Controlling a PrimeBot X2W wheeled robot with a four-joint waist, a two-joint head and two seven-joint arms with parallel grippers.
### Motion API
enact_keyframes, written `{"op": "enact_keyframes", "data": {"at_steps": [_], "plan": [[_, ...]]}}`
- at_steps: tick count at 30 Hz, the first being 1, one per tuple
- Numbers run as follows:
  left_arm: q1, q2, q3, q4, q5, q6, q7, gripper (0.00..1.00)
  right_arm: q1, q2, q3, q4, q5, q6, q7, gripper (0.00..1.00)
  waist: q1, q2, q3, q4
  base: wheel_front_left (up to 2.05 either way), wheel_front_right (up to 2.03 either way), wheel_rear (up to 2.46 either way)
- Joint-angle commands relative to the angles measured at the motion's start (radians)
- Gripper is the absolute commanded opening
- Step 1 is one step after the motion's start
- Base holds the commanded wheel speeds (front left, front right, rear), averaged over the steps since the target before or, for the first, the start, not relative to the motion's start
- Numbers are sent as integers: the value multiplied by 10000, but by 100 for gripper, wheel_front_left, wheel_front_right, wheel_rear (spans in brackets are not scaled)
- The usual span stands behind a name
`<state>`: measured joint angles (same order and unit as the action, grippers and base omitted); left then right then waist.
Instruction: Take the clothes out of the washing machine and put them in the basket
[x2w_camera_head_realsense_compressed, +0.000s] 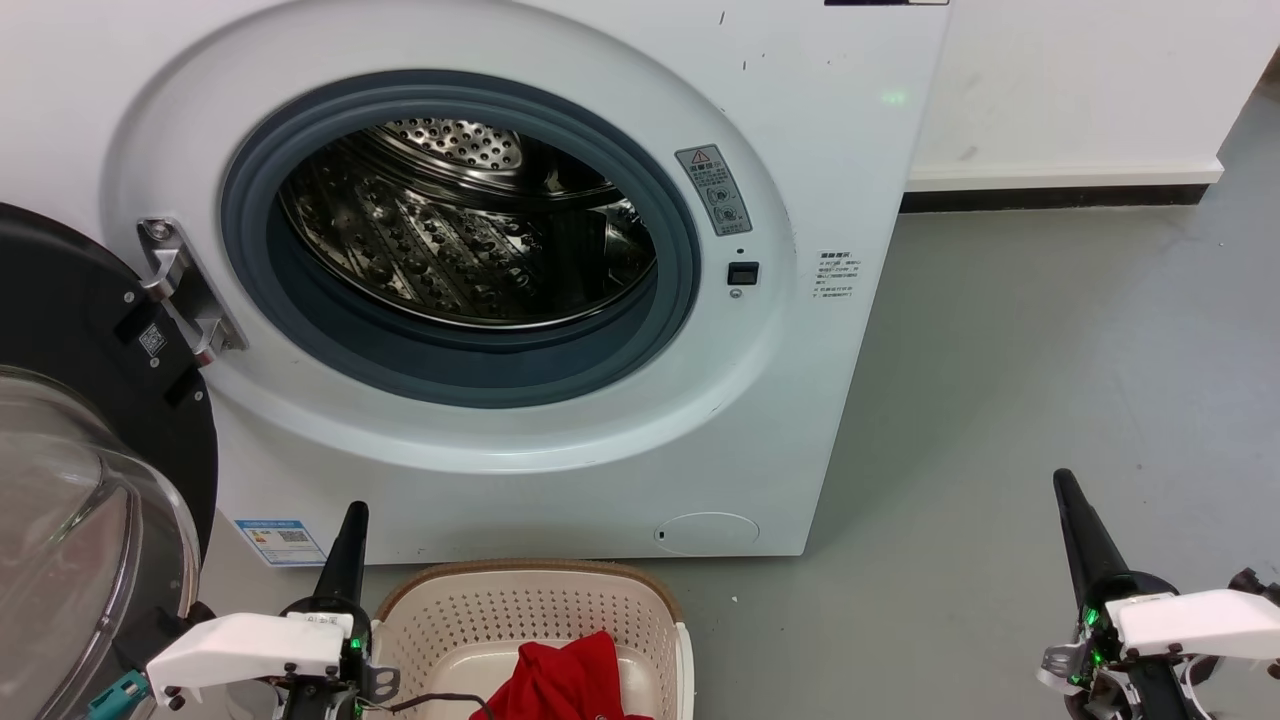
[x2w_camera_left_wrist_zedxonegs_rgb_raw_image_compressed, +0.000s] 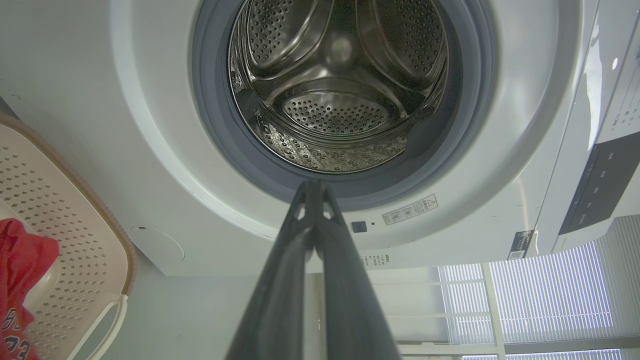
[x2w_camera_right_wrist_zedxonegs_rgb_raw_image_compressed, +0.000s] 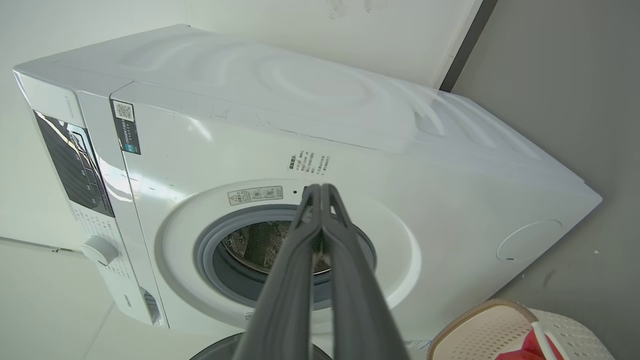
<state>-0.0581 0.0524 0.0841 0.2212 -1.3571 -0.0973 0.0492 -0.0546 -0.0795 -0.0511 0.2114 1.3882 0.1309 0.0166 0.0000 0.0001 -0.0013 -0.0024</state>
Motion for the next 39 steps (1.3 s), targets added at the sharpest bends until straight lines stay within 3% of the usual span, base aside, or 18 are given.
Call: {"op": "enact_keyframes", "data": {"at_steps": [1,32,39], "plan": [[-214,32,57,-11,-259,-84,67,0,-203,-37,-40,18,272,-1,79,0,0,-1,2,1,0,0,0],[-548,16,297,266,-2640,-370,653,0,-575,38,-286,347,2602,-3,729,0,0,-1,44,24,0,0,0],[-544,11,297,254,-2588,-359,657,0,-578,62,-307,335,2534,-3,725,0,0,-1,44,24,0,0,0]]}}
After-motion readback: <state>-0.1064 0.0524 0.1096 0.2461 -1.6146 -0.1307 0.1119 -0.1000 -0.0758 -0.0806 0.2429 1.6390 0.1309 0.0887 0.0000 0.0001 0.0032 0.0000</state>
